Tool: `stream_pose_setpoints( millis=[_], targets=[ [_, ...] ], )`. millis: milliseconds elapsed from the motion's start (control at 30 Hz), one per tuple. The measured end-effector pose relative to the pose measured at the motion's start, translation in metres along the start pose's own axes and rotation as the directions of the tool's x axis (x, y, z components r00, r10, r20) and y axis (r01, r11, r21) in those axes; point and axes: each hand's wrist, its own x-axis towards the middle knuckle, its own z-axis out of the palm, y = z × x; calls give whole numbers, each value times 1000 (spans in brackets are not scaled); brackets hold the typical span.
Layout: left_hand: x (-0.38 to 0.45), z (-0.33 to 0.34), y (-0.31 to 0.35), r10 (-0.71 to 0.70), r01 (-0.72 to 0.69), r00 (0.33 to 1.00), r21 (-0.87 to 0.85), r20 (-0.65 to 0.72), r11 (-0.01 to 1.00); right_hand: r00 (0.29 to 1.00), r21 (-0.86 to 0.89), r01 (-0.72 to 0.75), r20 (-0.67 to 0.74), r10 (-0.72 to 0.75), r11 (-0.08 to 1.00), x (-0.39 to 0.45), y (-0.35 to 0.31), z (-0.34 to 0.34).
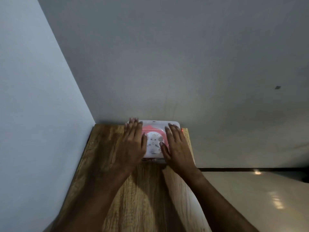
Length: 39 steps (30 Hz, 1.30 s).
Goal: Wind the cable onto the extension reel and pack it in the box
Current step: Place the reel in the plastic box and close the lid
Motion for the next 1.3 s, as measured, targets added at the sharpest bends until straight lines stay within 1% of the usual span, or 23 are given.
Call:
stream_pose_setpoints(
  millis=[33, 100, 133, 233, 267, 433, 567, 733, 833, 900, 967, 1067, 1167, 1267, 1300],
  targets=[
    [-5, 14, 1, 60, -61, 998, 48, 9, 997, 997, -65, 58, 62, -54, 996, -4, -3, 8],
    [-15, 29, 10, 109, -125, 986, 126, 122, 984, 985, -145, 123, 141, -103, 982, -11, -4, 25],
    [-20, 37, 10, 121, -152, 976, 169, 182, 974, 982, -169, 138, 150, -113, 976, -14, -3, 32],
    [-23, 50, 5, 148, -225, 947, 260, 287, 939, 984, -192, 113, 154, -84, 975, -16, 0, 41],
    [-22, 50, 4, 124, -217, 937, 263, 328, 940, 985, -190, 97, 159, -67, 977, -16, 0, 41],
    [-14, 58, 1, 130, -207, 944, 239, 302, 949, 983, -181, 83, 177, -50, 980, -6, 2, 44],
    [-7, 54, 6, 69, -164, 931, 244, 358, 956, 982, -192, 92, 181, -57, 977, 3, 3, 46],
    [-2, 54, 8, 42, -145, 930, 259, 365, 955, 982, -206, 95, 183, -57, 974, 10, 6, 48],
    [-3, 55, 5, 52, -158, 928, 262, 369, 952, 982, -214, 92, 182, -53, 973, 13, 8, 49],
    [-3, 59, 3, 57, -150, 935, 245, 351, 958, 977, -217, 95, 207, -49, 972, 14, 7, 49],
    [-1, 61, 2, 33, -119, 935, 227, 352, 967, 971, -222, 91, 235, -37, 971, 16, 6, 48],
    [4, 61, 2, 33, -96, 935, 160, 354, 982, 967, -215, 80, 254, -23, 973, 18, 5, 45],
    [8, 53, 3, 30, -63, 946, 93, 323, 994, 962, -218, 92, 271, -31, 972, 17, 4, 43],
    [4, 52, 2, 22, -70, 902, 96, 432, 993, 959, -219, 61, 284, 4, 974, 18, 3, 41],
    [3, 53, 2, 20, -65, 901, 89, 433, 994, 957, -217, 53, 288, 12, 975, 19, 2, 40]
  ],
)
